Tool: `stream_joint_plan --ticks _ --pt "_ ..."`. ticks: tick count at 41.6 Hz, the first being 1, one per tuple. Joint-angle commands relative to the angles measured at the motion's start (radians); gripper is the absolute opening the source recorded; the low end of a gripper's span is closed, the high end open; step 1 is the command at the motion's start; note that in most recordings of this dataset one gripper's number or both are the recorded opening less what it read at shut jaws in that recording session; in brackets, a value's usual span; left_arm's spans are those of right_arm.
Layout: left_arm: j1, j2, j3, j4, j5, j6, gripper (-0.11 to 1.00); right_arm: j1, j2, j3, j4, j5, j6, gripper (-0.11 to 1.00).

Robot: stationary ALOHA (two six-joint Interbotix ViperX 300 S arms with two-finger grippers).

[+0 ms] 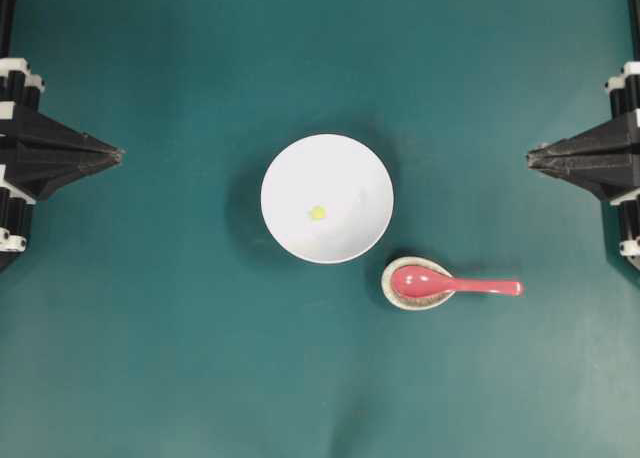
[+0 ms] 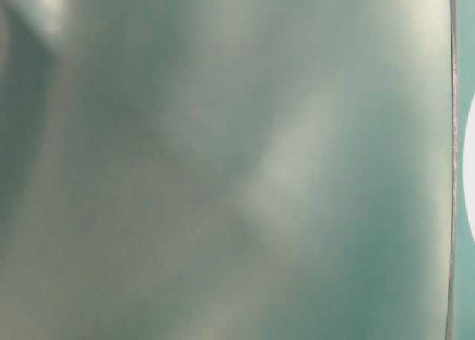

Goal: Scoop the yellow hexagonal prism block from the bowl with a spoon using the right arm.
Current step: 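Move the right gripper to the pink spoon handle on the rest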

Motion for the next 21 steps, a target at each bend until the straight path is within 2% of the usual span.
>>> stream_joint_plan --ticks 1,10,21 --pt "0.002 0.0 -0.017 0.011 0.049 0.0 0.0 -0.002 0.003 -0.02 0.002 -0.009 0.005 0.0" --pt "0.003 0.002 -0.017 0.011 0.06 -0.005 0.0 -0.002 0.006 -0.025 0.012 -0.054 0.009 0.0" --pt "0.003 0.0 -0.02 0.011 0.051 -0.005 0.0 0.0 0.006 -0.023 0.031 -0.034 0.011 0.01"
